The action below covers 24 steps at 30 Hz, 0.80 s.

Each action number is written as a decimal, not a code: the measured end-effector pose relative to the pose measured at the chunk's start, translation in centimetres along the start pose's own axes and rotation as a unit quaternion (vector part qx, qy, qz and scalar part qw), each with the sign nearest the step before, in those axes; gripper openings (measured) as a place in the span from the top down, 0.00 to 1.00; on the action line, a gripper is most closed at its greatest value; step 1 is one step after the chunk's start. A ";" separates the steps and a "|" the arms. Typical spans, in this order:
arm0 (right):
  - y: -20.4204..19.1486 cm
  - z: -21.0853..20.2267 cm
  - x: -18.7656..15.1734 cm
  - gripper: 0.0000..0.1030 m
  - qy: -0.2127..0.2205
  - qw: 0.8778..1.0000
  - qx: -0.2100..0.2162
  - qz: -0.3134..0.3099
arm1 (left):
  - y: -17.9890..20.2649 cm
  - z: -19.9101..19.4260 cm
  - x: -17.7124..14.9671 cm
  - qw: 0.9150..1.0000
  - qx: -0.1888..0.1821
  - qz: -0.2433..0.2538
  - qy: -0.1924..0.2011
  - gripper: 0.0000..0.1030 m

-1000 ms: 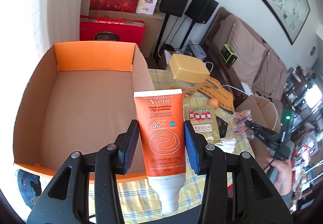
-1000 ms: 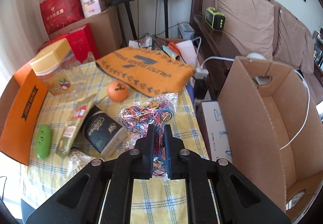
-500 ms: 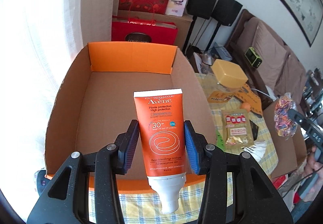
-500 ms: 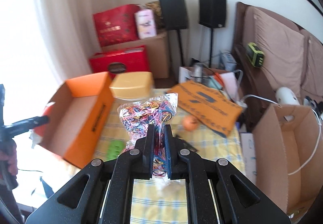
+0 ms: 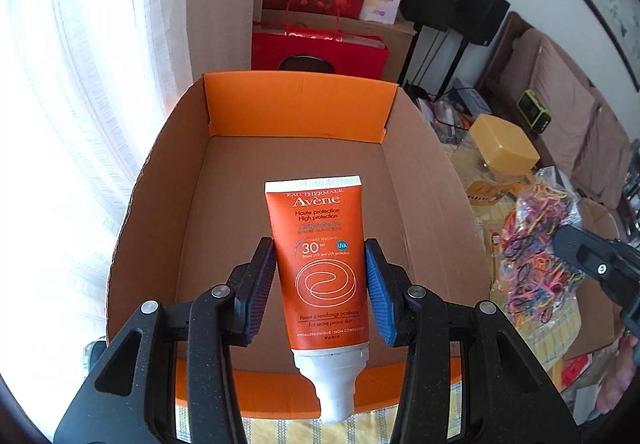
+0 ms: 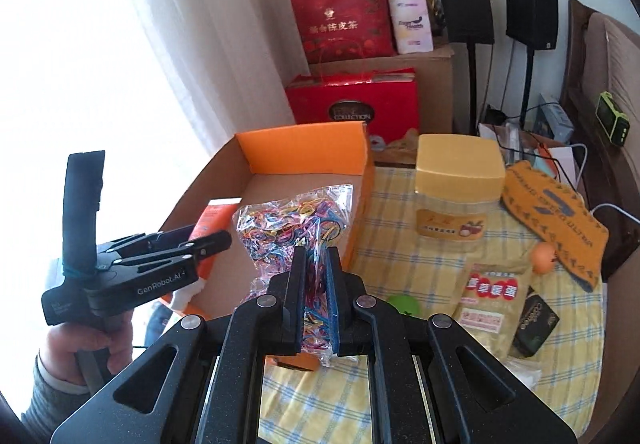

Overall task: Organize objects
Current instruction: 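Carry the sunscreen tube and rubber-band bag over the cardboard box with both tools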

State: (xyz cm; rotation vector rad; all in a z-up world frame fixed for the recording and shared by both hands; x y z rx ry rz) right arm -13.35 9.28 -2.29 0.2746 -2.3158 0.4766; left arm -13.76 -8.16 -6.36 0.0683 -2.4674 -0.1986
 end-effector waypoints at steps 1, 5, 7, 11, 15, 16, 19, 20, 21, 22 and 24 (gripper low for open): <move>-0.2 0.4 -0.1 0.93 -0.002 1.000 0.003 0.002 | -0.1 0.0 0.0 1.000 0.001 0.000 0.000 0.60; -1.2 2.1 -0.1 0.93 -0.009 1.000 0.009 0.006 | -0.4 -0.1 0.0 1.000 0.003 -0.003 0.000 0.60; -1.3 2.6 -0.2 0.93 -0.012 1.000 0.009 0.008 | -0.7 -0.1 0.0 1.000 0.003 -0.005 0.001 0.60; -1.8 3.7 -0.2 0.93 -0.016 1.000 0.008 0.008 | -1.2 -0.1 0.0 1.000 0.005 -0.008 0.000 0.60; -2.1 4.7 -0.3 0.93 -0.021 1.000 0.001 0.004 | -1.8 0.0 0.0 1.000 0.007 -0.010 -0.001 0.60; -2.0 4.9 -0.3 0.93 -0.023 1.000 -0.001 0.003 | -1.9 0.0 0.0 1.000 0.008 -0.011 -0.002 0.60; -2.0 5.6 -0.3 0.93 -0.028 1.000 -0.004 0.002 | -2.3 0.2 -0.1 1.000 0.009 -0.014 -0.004 0.60; -2.0 5.9 -0.3 0.93 -0.031 1.000 -0.004 0.003 | -2.5 0.3 -0.1 1.000 0.009 -0.015 -0.005 0.60; -2.0 6.1 -0.4 0.93 -0.034 0.999 -0.004 0.004 | -2.6 0.4 -0.2 1.000 0.009 -0.015 -0.007 0.60; -2.0 6.3 -0.5 0.93 -0.036 0.999 -0.004 0.004 | -2.7 0.5 -0.3 1.000 0.010 -0.016 -0.009 0.60; -2.1 6.7 -0.8 0.93 -0.041 0.999 -0.007 0.005 | -2.8 0.8 -0.5 1.000 0.009 -0.018 -0.012 0.60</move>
Point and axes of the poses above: each gripper's, at about its wrist camera, not at the fingertips, and z roughly the way its jaws point, y to its right, x to its top, the point moved 5 cm from there along z, roughly the way its jaws point, and after that the axes turned 2 degrees about y, right-handed, at the moved point
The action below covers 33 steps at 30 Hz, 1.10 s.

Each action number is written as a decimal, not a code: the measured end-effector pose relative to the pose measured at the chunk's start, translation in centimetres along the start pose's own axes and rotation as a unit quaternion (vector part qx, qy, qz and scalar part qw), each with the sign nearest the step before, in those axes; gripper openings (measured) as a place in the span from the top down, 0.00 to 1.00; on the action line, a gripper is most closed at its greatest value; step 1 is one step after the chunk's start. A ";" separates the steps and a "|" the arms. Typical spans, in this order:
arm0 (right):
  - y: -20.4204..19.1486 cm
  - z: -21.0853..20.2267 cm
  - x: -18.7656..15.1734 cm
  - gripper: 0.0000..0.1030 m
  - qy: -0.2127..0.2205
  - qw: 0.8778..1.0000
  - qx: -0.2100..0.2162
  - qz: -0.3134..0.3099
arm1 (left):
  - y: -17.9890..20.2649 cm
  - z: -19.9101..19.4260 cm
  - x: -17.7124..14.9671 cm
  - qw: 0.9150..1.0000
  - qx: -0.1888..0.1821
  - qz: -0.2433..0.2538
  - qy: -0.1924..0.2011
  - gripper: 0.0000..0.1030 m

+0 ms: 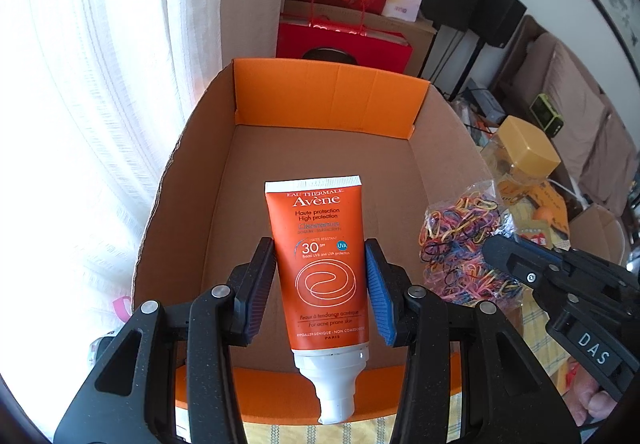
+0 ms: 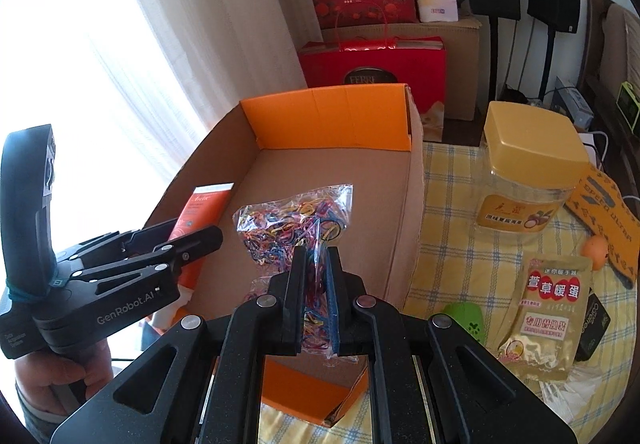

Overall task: Organize objects
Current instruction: 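Carry the sunscreen tube and rubber-band bag over the cardboard box with both tools, then open the left tool to drop the tube while the right tool releases the bag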

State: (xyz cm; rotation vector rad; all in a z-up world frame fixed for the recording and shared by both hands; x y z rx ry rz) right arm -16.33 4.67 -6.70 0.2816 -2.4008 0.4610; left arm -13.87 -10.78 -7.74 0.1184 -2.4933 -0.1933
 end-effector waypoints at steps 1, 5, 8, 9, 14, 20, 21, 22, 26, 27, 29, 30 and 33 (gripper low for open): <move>0.0 0.2 -0.2 0.93 -0.004 1.000 -0.004 0.000 | -0.1 0.1 -0.1 1.000 0.000 -0.001 -0.001 0.60; 0.1 0.9 -0.8 0.93 -0.015 1.000 -0.017 0.003 | -0.2 0.6 -0.3 1.000 -0.002 -0.004 -0.005 0.60; 0.1 1.1 -0.9 0.92 -0.016 1.000 -0.024 0.000 | 0.0 0.9 -0.5 1.000 -0.001 -0.002 -0.009 0.60; 0.1 1.2 -0.9 0.92 -0.016 0.999 -0.028 -0.001 | 0.0 1.0 -0.5 1.000 -0.001 -0.002 -0.010 0.60; 0.2 1.4 -0.9 0.91 -0.018 0.999 -0.036 -0.002 | 0.0 1.6 -0.7 1.000 -0.010 -0.014 -0.020 0.60; 0.6 1.6 -1.0 0.87 -0.025 0.999 -0.045 0.000 | 0.2 0.6 -0.2 1.000 -0.011 -0.010 -0.008 0.58; 0.6 1.4 -1.0 0.86 -0.024 0.999 -0.048 0.000 | 0.1 0.5 0.0 1.000 -0.011 -0.011 -0.006 0.55; 0.6 1.3 -1.0 0.79 -0.022 0.998 -0.051 -0.003 | 0.1 0.3 0.1 1.000 -0.011 -0.012 -0.004 0.51; 0.4 0.5 -0.6 0.67 -0.011 0.998 -0.067 -0.014 | -0.2 -0.2 0.3 1.000 -0.008 -0.014 0.002 0.47; 0.3 0.3 -0.5 0.66 -0.009 0.997 -0.068 -0.016 | -0.3 -0.4 0.3 1.000 -0.007 -0.014 0.003 0.44; 0.2 -0.2 -0.4 0.63 -0.004 0.997 -0.073 -0.019 | -0.3 -0.6 0.2 1.000 -0.006 -0.013 0.005 0.41; 0.3 -0.5 -0.3 0.58 0.000 0.997 -0.077 -0.020 | -0.3 -0.7 0.1 1.000 -0.004 -0.012 0.006 0.41; 0.4 -1.2 -0.2 0.50 0.009 0.996 -0.090 -0.025 | -0.3 -0.9 0.0 1.000 0.003 -0.009 0.008 0.31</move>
Point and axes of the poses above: each gripper's, at about its wrist camera, not at the fingertips, and z roughly the way its jaws point, y to its right, x to its top, the point moved 5 cm from there along z, roughly the way its jaws point, and after that the axes turned 2 degrees about y, right-handed, at the moved point
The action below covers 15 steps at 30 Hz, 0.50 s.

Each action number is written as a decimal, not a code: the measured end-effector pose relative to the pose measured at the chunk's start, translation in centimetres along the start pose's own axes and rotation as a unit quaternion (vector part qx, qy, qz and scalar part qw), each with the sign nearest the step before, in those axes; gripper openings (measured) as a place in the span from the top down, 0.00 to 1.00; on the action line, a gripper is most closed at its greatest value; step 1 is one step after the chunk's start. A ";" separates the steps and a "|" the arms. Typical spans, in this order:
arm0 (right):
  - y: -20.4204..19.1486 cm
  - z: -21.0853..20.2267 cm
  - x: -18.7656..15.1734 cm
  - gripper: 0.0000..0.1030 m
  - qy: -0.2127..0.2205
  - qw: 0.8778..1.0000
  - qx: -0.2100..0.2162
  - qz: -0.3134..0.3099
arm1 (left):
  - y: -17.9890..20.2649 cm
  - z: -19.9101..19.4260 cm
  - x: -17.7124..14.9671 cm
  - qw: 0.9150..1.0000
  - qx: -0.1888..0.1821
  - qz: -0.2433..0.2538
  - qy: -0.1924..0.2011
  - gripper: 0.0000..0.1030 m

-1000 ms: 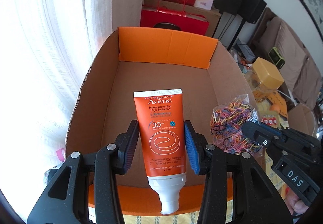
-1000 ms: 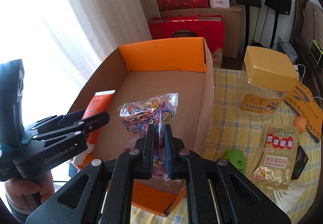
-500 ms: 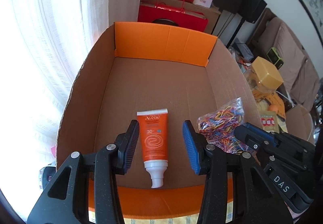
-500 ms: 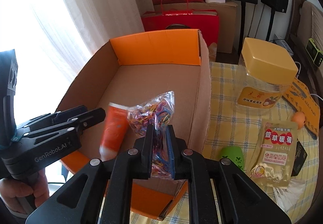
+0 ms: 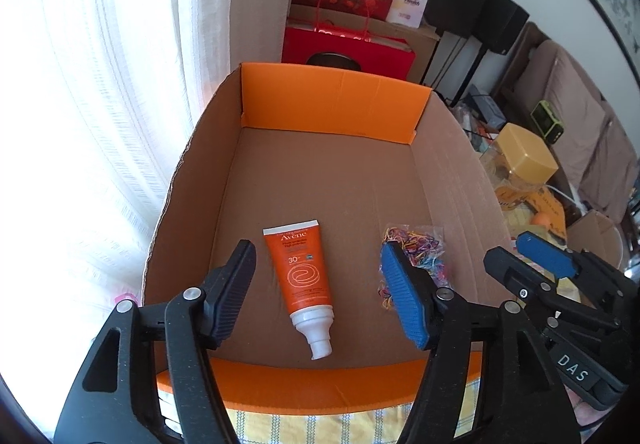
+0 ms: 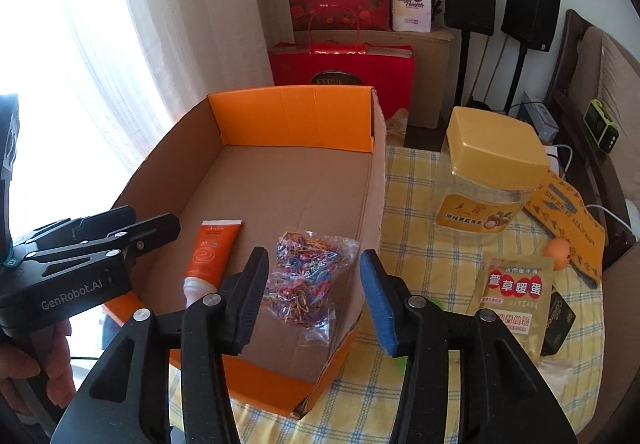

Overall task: Organize objects
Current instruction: 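Open the left tool to drop the tube while the right tool releases the bag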

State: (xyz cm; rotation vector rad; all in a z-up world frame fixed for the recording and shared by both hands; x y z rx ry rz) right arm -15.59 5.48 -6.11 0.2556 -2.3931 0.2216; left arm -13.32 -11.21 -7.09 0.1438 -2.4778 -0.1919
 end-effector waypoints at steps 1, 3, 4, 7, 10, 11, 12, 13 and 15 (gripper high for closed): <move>0.1 -0.2 0.0 0.48 0.003 1.000 -0.004 -0.001 | 0.0 -0.1 0.0 1.000 0.001 0.000 0.003 0.24; 0.4 -0.6 0.0 0.44 0.008 1.000 -0.010 -0.002 | 0.1 -0.4 0.0 1.000 0.006 0.001 0.010 0.20; 0.6 -0.8 0.0 0.41 0.009 1.000 -0.013 -0.002 | 0.2 -0.5 -0.1 1.000 0.008 0.003 0.013 0.18; 1.4 -1.3 -0.2 0.32 0.014 1.000 -0.025 0.000 | 0.5 -0.9 -0.2 1.000 0.007 0.004 0.020 0.12; 2.2 -1.8 -0.5 0.25 0.017 0.999 -0.034 0.002 | 0.9 -1.3 -0.3 1.000 0.007 0.006 0.030 0.07; 2.4 -2.0 -0.5 0.22 0.017 0.999 -0.037 0.003 | 1.1 -1.4 -0.3 0.999 0.009 0.009 0.033 0.07; 2.6 -2.2 -0.5 0.20 0.019 0.999 -0.041 0.003 | 1.3 -1.6 -0.3 0.999 0.012 0.012 0.037 0.06; 2.9 -2.4 -0.5 0.19 0.021 0.999 -0.045 0.003 | 1.4 -1.7 -0.3 0.999 0.013 0.013 0.041 0.04; 3.5 -2.9 -0.6 0.18 0.025 0.998 -0.055 0.004 | 1.8 -2.0 -0.3 0.999 0.010 0.013 0.048 0.02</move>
Point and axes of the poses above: each gripper's, at about its wrist camera, not at the fingertips, and z roughly the way its jaws point, y to its right, x to its top, the point moved 5 cm from there along z, roughly the way its jaws point, and after that the axes turned 2 degrees about y, right-handed, at the moved point
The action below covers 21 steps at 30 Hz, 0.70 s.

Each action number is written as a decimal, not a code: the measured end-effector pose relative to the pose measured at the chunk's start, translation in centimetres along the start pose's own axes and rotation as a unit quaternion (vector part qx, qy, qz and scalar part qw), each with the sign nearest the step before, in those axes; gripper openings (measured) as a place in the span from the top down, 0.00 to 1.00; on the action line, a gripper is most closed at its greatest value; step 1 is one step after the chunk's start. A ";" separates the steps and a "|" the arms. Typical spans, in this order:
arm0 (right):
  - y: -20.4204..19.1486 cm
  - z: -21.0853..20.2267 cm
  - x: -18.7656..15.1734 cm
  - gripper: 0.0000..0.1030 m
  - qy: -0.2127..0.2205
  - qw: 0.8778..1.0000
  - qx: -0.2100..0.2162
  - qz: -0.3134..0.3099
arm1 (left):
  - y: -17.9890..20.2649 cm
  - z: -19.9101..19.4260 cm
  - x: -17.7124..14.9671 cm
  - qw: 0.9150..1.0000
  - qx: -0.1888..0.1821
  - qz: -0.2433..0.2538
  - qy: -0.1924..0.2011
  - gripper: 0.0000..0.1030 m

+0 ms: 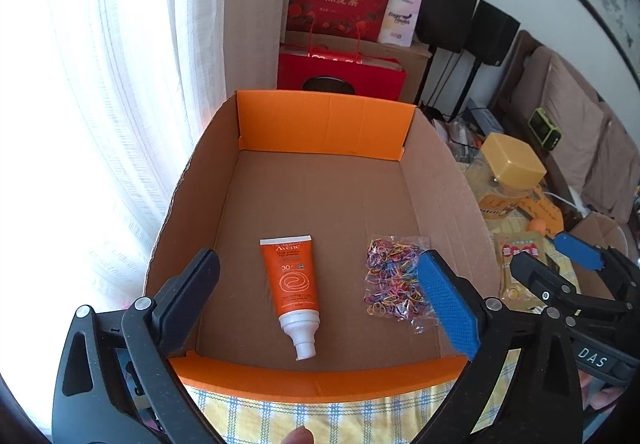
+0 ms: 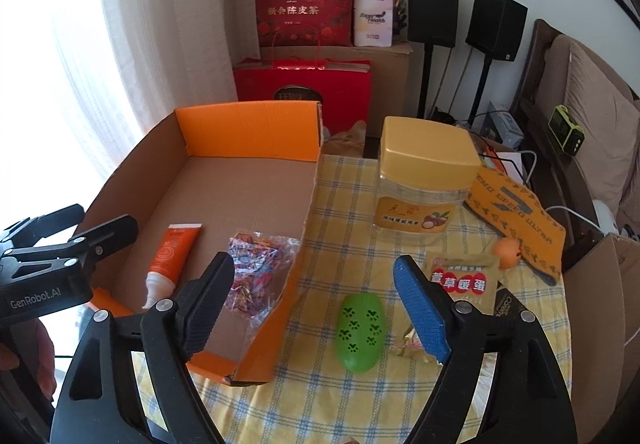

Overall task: Organize objects
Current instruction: 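Open the left tool to drop the tube while the right tool releases the bag, then withdraw both tools from the box back over the table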

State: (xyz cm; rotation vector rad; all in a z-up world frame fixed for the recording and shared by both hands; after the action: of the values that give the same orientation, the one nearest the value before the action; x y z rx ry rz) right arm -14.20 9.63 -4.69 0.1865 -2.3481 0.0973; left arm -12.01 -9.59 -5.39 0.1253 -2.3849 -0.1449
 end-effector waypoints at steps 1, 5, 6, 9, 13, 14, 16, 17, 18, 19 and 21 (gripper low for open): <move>0.3 -0.1 0.0 0.17 0.001 1.000 -0.002 0.003 | 0.2 -0.1 0.0 1.000 -0.002 0.000 0.003 0.02; 1.5 -0.9 0.0 0.11 0.009 1.000 -0.007 0.015 | 0.9 -0.6 0.0 1.000 -0.007 0.000 0.008 0.01; 1.8 -1.2 0.0 0.08 0.013 1.000 -0.010 0.016 | 1.2 -0.6 0.0 1.000 -0.009 0.002 0.009 0.00; 2.7 -1.8 0.0 0.00 0.021 0.999 -0.022 0.019 | 2.1 -0.5 -0.2 1.000 -0.020 0.006 0.002 0.00; 3.9 -2.5 -0.1 0.00 0.023 0.999 -0.027 0.023 | 3.5 -0.3 -0.6 0.999 -0.032 0.014 -0.007 0.00; 4.3 -2.7 -0.2 0.00 0.022 0.999 -0.028 0.025 | 3.9 -0.4 -0.6 0.999 -0.033 0.017 -0.007 0.00; 5.1 -2.9 -0.3 0.00 0.022 0.999 -0.030 0.030 | 4.7 -0.5 -0.7 0.999 -0.039 0.021 -0.006 0.00; 5.6 -3.1 -0.4 0.00 0.023 0.999 -0.033 0.032 | 5.1 -0.5 -0.7 0.999 -0.040 0.023 -0.006 0.00; 6.2 -3.3 -0.5 0.00 0.022 0.998 -0.037 0.035 | 5.4 -0.5 -0.7 0.999 -0.042 0.025 -0.006 0.00; 6.8 -3.5 -0.7 0.00 0.022 0.998 -0.040 0.037 | 5.7 -0.5 -0.7 0.999 -0.044 0.025 -0.006 0.00; 8.1 -3.7 -1.0 0.00 0.021 0.998 -0.047 0.042 | 6.3 -0.5 -0.7 0.999 -0.046 0.028 -0.004 0.00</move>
State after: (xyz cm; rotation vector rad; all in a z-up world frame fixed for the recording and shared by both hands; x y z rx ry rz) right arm -12.25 18.22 -2.86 0.0397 -2.3135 0.0308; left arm -11.43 -3.28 -4.58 0.0153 -2.3832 -0.2289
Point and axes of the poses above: each gripper's, at about its wrist camera, not at the fingertips, and z roughly the way its jaws point, y to its right, x to its top, the point moved 5 cm from there along z, roughly the way its jaws point, and after that the axes turned 2 degrees about y, right-handed, at the moved point
